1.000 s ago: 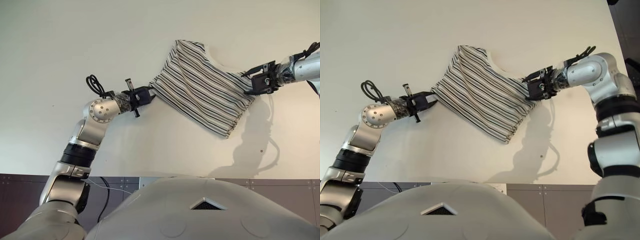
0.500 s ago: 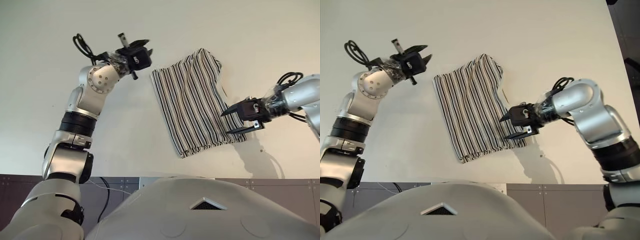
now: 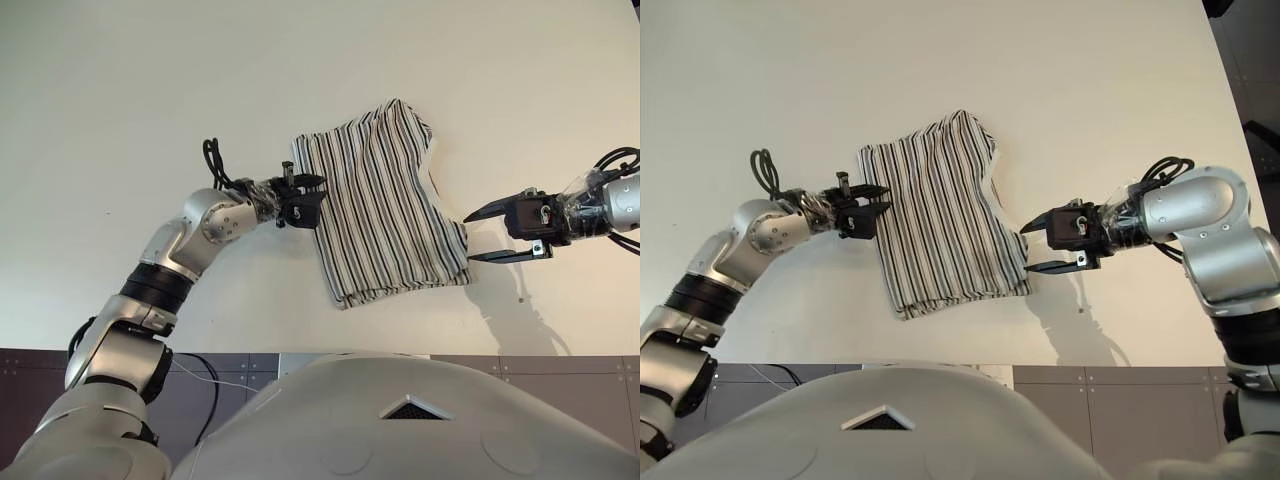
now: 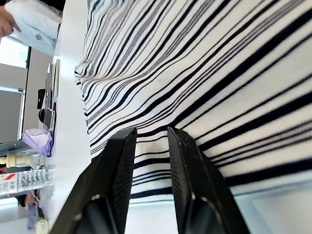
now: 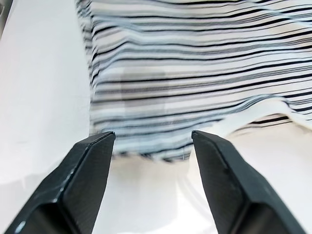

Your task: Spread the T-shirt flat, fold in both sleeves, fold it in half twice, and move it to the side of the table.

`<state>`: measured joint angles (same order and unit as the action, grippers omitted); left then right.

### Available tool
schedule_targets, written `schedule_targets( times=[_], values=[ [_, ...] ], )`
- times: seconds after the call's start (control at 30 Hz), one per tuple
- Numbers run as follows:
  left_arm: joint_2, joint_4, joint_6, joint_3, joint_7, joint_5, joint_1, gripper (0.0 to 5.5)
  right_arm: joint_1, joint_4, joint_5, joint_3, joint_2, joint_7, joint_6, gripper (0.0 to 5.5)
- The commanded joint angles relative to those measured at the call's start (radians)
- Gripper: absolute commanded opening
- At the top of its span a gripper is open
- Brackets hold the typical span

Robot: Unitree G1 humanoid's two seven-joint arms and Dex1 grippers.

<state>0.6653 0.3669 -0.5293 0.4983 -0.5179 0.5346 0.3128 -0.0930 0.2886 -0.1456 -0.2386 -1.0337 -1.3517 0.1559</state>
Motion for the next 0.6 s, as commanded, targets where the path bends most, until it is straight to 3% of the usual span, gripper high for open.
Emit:
schedule_targets(
  times=[0.03,0.17,0.3,0.37,0.47,0.6],
  values=[
    [0.024,0.140,-0.144,0.012,0.004,0.017,0.095,1.18,0.041,0.005,0.043,0.034,-0.005,0.043,-0.145,2.91],
    [0.002,-0.021,-0.079,-0.105,-0.094,-0.274,0.056,1.18,0.141,-0.016,0.064,0.122,0.035,0.161,-0.369,2.91],
    [0.123,-0.464,0.104,-0.290,-0.121,-0.416,-0.215,1.18,0.416,0.018,0.108,0.192,0.050,0.252,-0.603,3.10],
    [0.189,-0.651,0.115,-0.350,-0.135,-0.410,-0.448,1.48,0.509,-0.008,0.183,0.193,0.057,0.303,-0.705,3.42],
    [0.237,-0.723,0.029,-0.389,-0.105,-0.289,-0.739,1.96,0.545,-0.046,0.260,0.173,0.088,0.375,-0.762,3.65],
    [0.230,-0.685,-0.111,-0.399,-0.017,-0.107,-0.886,1.96,0.470,-0.112,0.415,0.136,0.158,0.499,-0.826,3.65]
  ],
)
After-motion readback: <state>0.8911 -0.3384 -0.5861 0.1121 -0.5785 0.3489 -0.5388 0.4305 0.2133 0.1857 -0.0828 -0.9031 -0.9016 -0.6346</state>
